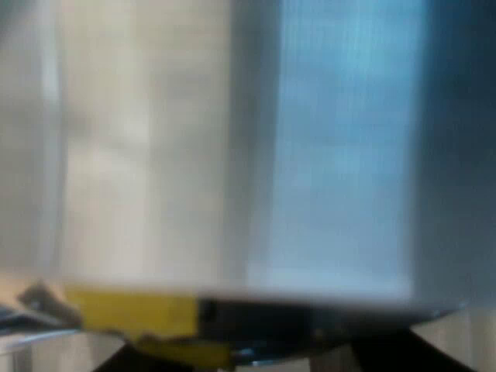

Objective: Put the handle in the coffee machine

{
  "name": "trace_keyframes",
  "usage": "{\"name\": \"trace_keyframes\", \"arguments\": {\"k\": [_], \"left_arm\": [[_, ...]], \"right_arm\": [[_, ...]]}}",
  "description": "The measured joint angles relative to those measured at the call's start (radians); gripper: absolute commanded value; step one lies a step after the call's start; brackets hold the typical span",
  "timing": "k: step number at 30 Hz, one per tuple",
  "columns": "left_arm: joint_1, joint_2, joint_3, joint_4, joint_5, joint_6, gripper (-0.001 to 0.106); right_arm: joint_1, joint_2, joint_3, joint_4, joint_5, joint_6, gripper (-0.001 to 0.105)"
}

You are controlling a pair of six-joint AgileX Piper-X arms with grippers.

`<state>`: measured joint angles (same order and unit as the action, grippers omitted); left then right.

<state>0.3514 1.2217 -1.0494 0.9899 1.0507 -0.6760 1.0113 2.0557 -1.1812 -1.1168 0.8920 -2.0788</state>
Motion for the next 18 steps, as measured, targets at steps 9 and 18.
{"name": "trace_keyframes", "arguments": {"k": [9, 18], "left_arm": [[-0.021, 0.004, -0.163, 0.088, -0.228, -0.027, 0.001], [-0.059, 0.159, -0.259, 0.155, -0.347, -0.046, 0.001]], "right_arm": [[0.0, 0.0, 0.0, 0.0, 0.002, 0.0, 0.029], [0.0, 0.0, 0.0, 0.0, 0.002, 0.0, 0.029]]}}
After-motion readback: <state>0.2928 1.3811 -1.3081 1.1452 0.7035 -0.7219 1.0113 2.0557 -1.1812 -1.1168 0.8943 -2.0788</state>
